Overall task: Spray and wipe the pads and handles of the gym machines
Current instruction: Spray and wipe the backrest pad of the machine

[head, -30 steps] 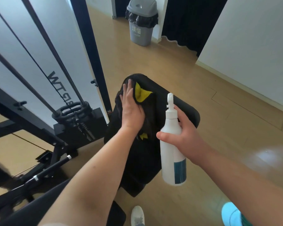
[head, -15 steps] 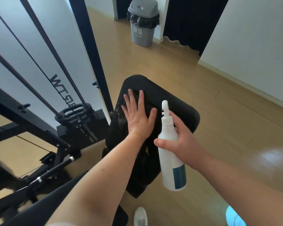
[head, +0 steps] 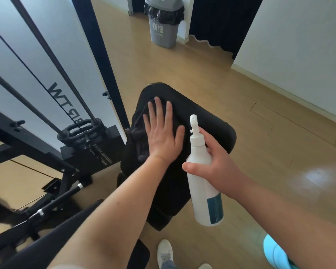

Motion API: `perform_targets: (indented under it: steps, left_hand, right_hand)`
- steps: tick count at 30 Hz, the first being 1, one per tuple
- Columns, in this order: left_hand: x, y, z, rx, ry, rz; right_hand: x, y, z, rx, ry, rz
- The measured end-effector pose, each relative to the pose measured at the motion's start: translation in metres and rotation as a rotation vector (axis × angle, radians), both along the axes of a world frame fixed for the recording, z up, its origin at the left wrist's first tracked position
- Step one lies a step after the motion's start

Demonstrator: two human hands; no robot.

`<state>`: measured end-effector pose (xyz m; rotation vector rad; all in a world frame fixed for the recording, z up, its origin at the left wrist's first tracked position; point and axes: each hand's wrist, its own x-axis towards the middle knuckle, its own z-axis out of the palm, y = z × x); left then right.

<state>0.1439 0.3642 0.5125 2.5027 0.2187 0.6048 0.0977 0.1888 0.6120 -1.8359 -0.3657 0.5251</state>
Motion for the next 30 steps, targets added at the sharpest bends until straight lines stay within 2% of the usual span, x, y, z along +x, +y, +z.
perform_targets:
  steps: [3, 6, 10, 12, 14, 21, 30]
  left_hand:
    - [-0.031, -0.028, -0.027, 0.099, -0.012, -0.130]
    - [-0.031, -0.004, -0.033, 0.092, -0.019, -0.209]
    - [0.016, 0.047, 0.003, -0.106, 0.030, 0.023]
    - [0.034, 0.054, 0.017, -0.227, 0.028, 0.141]
    - [0.038, 0.051, 0.020, -0.267, 0.006, 0.198]
    - [0.022, 0.013, 0.017, -0.198, -0.030, 0.176]
    - [-0.009, -0.056, 0.016, -0.141, -0.073, 0.091]
  right_hand:
    - [-0.002, -0.008, 0.003, -0.040, -0.011, 0.007]
    - [-0.002, -0.012, 0.005, -0.065, -0.027, 0.028]
    - [0.004, -0.014, 0.005, -0.097, -0.028, 0.038]
    - [0.006, -0.014, 0.004, -0.097, -0.031, 0.031]
    - [0.005, -0.014, 0.003, -0.084, -0.025, 0.024]
    - [-0.003, -0.029, 0.001, -0.048, -0.012, 0.022]
    - [-0.018, -0.088, 0.009, -0.031, -0.035, -0.020]
